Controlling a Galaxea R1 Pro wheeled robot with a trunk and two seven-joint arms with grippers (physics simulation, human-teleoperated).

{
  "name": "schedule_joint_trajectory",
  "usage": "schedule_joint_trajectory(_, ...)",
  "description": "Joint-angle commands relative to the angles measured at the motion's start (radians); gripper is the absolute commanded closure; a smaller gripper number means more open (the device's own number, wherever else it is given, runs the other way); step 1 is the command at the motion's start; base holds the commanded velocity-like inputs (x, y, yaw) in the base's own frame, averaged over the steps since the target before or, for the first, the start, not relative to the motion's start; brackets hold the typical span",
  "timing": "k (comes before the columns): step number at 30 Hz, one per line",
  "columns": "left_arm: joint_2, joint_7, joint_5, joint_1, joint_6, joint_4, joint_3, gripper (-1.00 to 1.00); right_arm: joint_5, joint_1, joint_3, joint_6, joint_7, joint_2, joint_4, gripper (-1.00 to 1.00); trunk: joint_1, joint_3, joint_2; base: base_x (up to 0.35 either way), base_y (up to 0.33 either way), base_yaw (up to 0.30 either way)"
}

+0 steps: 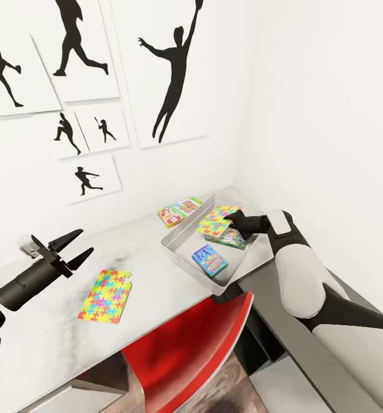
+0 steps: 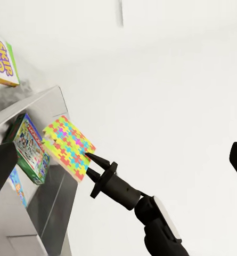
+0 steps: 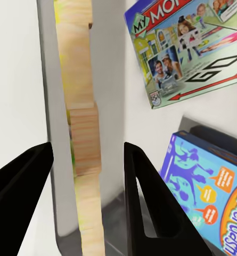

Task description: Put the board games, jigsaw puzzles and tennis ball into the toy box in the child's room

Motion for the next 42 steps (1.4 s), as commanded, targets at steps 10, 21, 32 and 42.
schedule_joint_trajectory(10, 0.000, -0.008, -0.010, -0.002, 0.004, 0.000, 0.001, -1.00, -0.011, -0.003, -0.005, 0.003, -0.010, -0.004, -0.008, 1.00, 0.001, -0.002, -0.002, 0.000, 0.000, 0.053)
schedule_joint_trajectory(21, 0.000, -0.008, -0.011, -0.002, 0.004, 0.000, 0.001, -1.00, -0.011, -0.020, -0.005, 0.003, -0.022, -0.010, -0.009, 1.00, 0.001, -0.003, -0.002, 0.000, 0.000, 0.006)
schedule_joint_trajectory(32, 0.000, -0.008, -0.011, -0.002, 0.004, 0.000, 0.001, -1.00, -0.011, -0.037, -0.006, -0.030, -0.055, -0.007, -0.006, 1.00, 0.001, -0.003, -0.002, 0.000, 0.000, 0.000)
schedule_joint_trajectory(42, 0.000, -0.008, -0.011, -0.002, 0.004, 0.000, 0.001, -1.00, -0.011, -0.042, -0.006, -0.045, -0.064, -0.006, -0.002, 1.00, 0.001, -0.009, -0.002, 0.000, 0.000, 0.000)
